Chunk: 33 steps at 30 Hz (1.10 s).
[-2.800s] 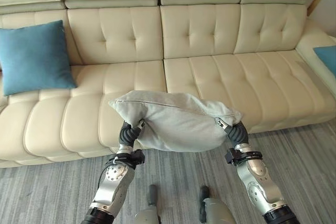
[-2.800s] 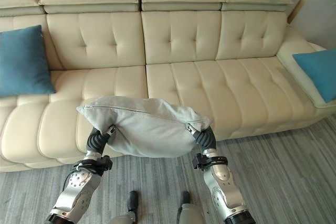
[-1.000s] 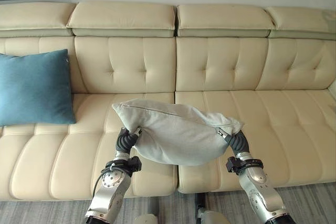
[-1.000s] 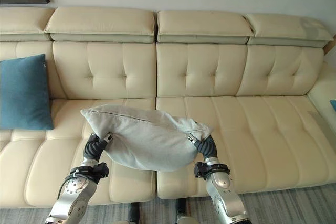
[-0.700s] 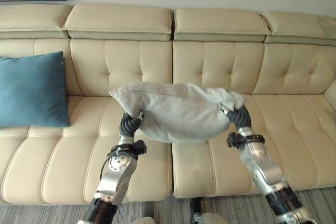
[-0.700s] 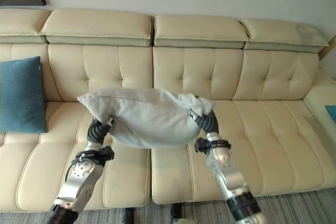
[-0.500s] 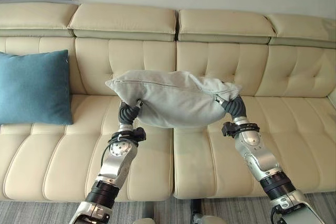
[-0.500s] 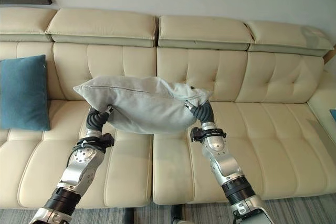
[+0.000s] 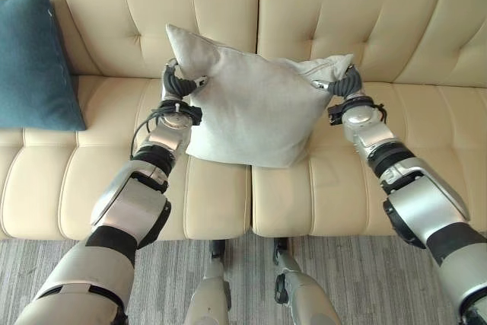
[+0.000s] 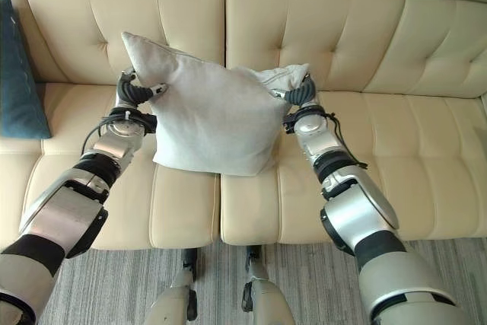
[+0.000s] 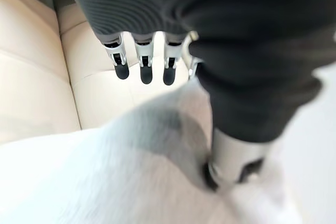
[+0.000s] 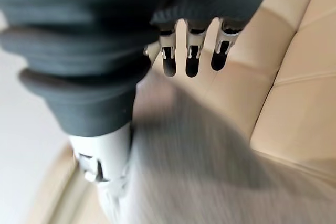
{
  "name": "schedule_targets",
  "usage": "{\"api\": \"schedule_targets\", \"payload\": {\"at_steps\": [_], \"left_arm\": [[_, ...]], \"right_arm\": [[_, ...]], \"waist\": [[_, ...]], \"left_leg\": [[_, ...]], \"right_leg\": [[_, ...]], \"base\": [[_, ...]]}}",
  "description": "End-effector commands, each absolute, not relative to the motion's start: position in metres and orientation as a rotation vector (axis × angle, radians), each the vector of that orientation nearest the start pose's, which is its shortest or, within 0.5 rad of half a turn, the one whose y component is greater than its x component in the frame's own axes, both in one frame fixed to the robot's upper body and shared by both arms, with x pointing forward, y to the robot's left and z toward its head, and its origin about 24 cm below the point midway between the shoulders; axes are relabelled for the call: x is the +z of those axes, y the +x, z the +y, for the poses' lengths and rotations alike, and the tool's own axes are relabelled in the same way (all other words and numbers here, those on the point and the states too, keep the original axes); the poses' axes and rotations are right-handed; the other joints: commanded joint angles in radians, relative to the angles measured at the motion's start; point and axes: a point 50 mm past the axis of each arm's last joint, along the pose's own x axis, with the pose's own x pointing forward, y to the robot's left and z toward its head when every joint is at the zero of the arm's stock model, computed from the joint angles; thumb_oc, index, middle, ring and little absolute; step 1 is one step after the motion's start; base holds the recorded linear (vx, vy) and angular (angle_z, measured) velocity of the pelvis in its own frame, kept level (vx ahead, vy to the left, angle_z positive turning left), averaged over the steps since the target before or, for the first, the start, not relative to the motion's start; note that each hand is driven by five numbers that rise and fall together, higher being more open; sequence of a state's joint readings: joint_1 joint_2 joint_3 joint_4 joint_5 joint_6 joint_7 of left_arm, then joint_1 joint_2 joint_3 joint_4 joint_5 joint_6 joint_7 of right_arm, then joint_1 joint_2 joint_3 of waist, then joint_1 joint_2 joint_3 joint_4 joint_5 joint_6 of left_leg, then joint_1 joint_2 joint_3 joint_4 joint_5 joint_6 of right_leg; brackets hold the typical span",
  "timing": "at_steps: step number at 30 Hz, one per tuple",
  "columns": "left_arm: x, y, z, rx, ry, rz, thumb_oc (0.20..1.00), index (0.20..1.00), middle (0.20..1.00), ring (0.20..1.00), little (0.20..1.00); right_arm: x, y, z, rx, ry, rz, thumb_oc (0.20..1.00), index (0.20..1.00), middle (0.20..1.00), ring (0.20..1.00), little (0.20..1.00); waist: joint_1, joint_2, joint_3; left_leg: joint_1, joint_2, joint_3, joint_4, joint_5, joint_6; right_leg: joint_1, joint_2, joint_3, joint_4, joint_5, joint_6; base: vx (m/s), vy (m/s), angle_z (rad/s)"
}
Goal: Pick up all the scattered cushions and arrange them neatly on the sofa.
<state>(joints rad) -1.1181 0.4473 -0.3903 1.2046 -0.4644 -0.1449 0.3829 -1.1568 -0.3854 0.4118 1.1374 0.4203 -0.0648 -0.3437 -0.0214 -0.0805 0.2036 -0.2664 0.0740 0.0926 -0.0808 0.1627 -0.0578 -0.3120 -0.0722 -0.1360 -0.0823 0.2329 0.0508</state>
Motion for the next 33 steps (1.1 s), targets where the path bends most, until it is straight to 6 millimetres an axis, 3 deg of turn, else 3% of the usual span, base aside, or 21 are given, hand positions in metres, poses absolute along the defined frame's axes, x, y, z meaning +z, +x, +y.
{"api": "schedule_targets", "payload": {"at_steps": [1,6,7,8,9,12,14,15,16,18,19,24,27,28,33], "left_arm": [[0.179,0.408,0.232,0.443,-0.273,-0.133,1.000,1.000,1.000,1.000,1.000],[0.159,0.393,0.247,0.466,-0.518,-0.152,1.000,1.000,1.000,1.000,1.000],[0.147,0.380,0.261,0.488,-0.542,-0.168,1.000,1.000,1.000,1.000,1.000],[0.144,0.378,0.260,0.490,-0.541,-0.162,1.000,1.000,1.000,1.000,1.000],[0.123,0.361,0.273,0.520,-0.519,-0.151,1.000,1.000,1.000,1.000,1.000],[0.106,0.345,0.280,0.527,-0.448,-0.130,1.000,1.000,1.000,1.000,1.000],[0.086,0.316,0.292,0.526,-0.318,-0.107,1.000,1.000,1.000,1.000,1.000],[0.084,0.314,0.291,0.528,-0.316,-0.102,1.000,1.000,1.000,1.000,1.000],[0.071,0.292,0.304,0.532,-0.166,-0.074,1.000,1.000,1.000,1.000,1.000],[0.064,0.274,0.316,0.532,0.007,-0.041,1.000,1.000,1.000,1.000,1.000],[0.048,0.256,0.324,0.534,0.118,0.031,1.000,1.000,1.000,1.000,1.000],[0.002,0.221,0.319,0.502,0.180,0.223,1.000,1.000,1.000,1.000,1.000],[-0.011,0.212,0.311,0.465,0.203,0.279,1.000,1.000,1.000,1.000,1.000],[-0.027,0.203,0.304,0.433,0.192,0.352,1.000,1.000,1.000,1.000,1.000],[-0.046,0.195,0.288,0.364,0.186,0.440,1.000,1.000,1.000,1.000,1.000]], "right_arm": [[0.171,0.412,-0.174,-0.354,0.429,-0.098,1.000,1.000,1.000,1.000,1.000],[0.160,0.396,-0.176,-0.322,0.715,-0.169,1.000,1.000,1.000,1.000,1.000],[0.155,0.384,-0.191,-0.335,0.701,-0.222,1.000,1.000,1.000,1.000,1.000],[0.152,0.383,-0.191,-0.337,0.698,-0.217,1.000,1.000,1.000,1.000,1.000],[0.136,0.369,-0.199,-0.337,0.653,-0.214,1.000,1.000,1.000,1.000,1.000],[0.120,0.355,-0.207,-0.331,0.597,-0.193,1.000,1.000,1.000,1.000,1.000],[0.096,0.334,-0.220,-0.318,0.474,-0.155,1.000,1.000,1.000,1.000,1.000],[0.094,0.333,-0.219,-0.318,0.471,-0.149,1.000,1.000,1.000,1.000,1.000],[0.078,0.315,-0.236,-0.315,0.306,-0.105,1.000,1.000,1.000,1.000,1.000],[0.069,0.297,-0.261,-0.355,0.087,-0.069,1.000,1.000,1.000,1.000,1.000],[0.052,0.280,-0.278,-0.390,-0.030,0.005,1.000,1.000,1.000,1.000,1.000],[0.001,0.245,-0.289,-0.400,-0.118,0.244,1.000,1.000,1.000,1.000,1.000],[-0.016,0.235,-0.287,-0.392,-0.120,0.314,1.000,1.000,1.000,1.000,1.000],[-0.030,0.225,-0.286,-0.384,-0.128,0.388,1.000,1.000,1.000,1.000,1.000],[-0.049,0.209,-0.280,-0.397,-0.085,0.464,1.000,1.000,1.000,1.000,1.000]], "waist": [[0.020,0.004,-0.040],[0.012,0.010,-0.079],[0.011,0.010,-0.095],[0.011,0.011,-0.099],[0.011,0.011,-0.118],[0.012,0.011,-0.135],[0.018,0.012,-0.149],[0.017,0.012,-0.153],[0.021,0.007,-0.160],[0.022,0.006,-0.164],[0.022,0.005,-0.170],[0.021,0.005,-0.179],[0.020,0.005,-0.182],[0.018,0.003,-0.179],[0.007,0.008,-0.153]], "left_leg": [[0.064,0.000,-0.002,-0.005,-0.123,-0.024],[0.108,-0.009,-0.002,-0.006,-0.140,-0.022],[0.125,-0.012,0.000,-0.006,-0.147,-0.022],[0.128,-0.012,0.000,-0.006,-0.148,-0.022],[0.148,-0.014,0.003,-0.006,-0.157,-0.021],[0.162,-0.016,0.005,-0.006,-0.161,-0.021],[0.179,-0.019,0.004,-0.006,-0.163,-0.019],[0.180,-0.020,0.005,-0.006,-0.164,-0.019],[0.191,-0.020,0.005,-0.006,-0.166,-0.017],[0.203,-0.020,0.003,-0.006,-0.168,-0.014],[0.209,-0.020,-0.001,-0.006,-0.171,-0.011],[0.225,-0.030,-0.004,-0.006,-0.177,-0.001],[0.228,-0.035,-0.004,-0.006,-0.179,0.003],[0.229,-0.042,-0.005,-0.006,-0.179,0.009],[0.223,-0.052,-0.002,-0.006,-0.175,0.025]], "right_leg": [[0.140,-0.039,0.016,0.031,-0.230,0.098],[0.186,-0.044,0.011,0.017,-0.232,0.098],[0.207,-0.047,0.007,0.009,-0.231,0.099],[0.211,-0.047,0.007,0.008,-0.231,0.100],[0.231,-0.050,0.005,0.000,-0.228,0.102],[0.246,-0.053,0.005,-0.005,-0.226,0.104],[0.262,-0.055,0.002,-0.005,-0.222,0.106],[0.263,-0.055,0.003,-0.005,-0.222,0.106],[0.275,-0.058,0.000,-0.005,-0.221,0.109],[0.289,-0.061,-0.004,-0.005,-0.220,0.112],[0.294,-0.065,-0.005,-0.005,-0.219,0.114],[0.306,-0.073,-0.006,-0.005,-0.213,0.119],[0.307,-0.077,-0.006,-0.005,-0.208,0.122],[0.308,-0.083,-0.006,0.001,-0.203,0.125],[0.273,-0.094,0.001,0.066,-0.210,0.128]], "base": [[0.15,0.060,0.00],[0.07,0.046,0.05],[0.08,0.053,0.05],[0.11,0.060,0.03],[0.07,0.040,0.04],[0.05,0.039,0.00],[0.02,0.051,-0.05],[0.00,0.042,-0.07],[0.00,0.039,-0.04],[-0.02,0.067,-0.02],[-0.03,0.078,0.00],[-0.05,0.074,-0.01],[-0.06,0.070,0.00],[-0.08,0.075,-0.01],[-0.12,0.071,-0.01]]}}
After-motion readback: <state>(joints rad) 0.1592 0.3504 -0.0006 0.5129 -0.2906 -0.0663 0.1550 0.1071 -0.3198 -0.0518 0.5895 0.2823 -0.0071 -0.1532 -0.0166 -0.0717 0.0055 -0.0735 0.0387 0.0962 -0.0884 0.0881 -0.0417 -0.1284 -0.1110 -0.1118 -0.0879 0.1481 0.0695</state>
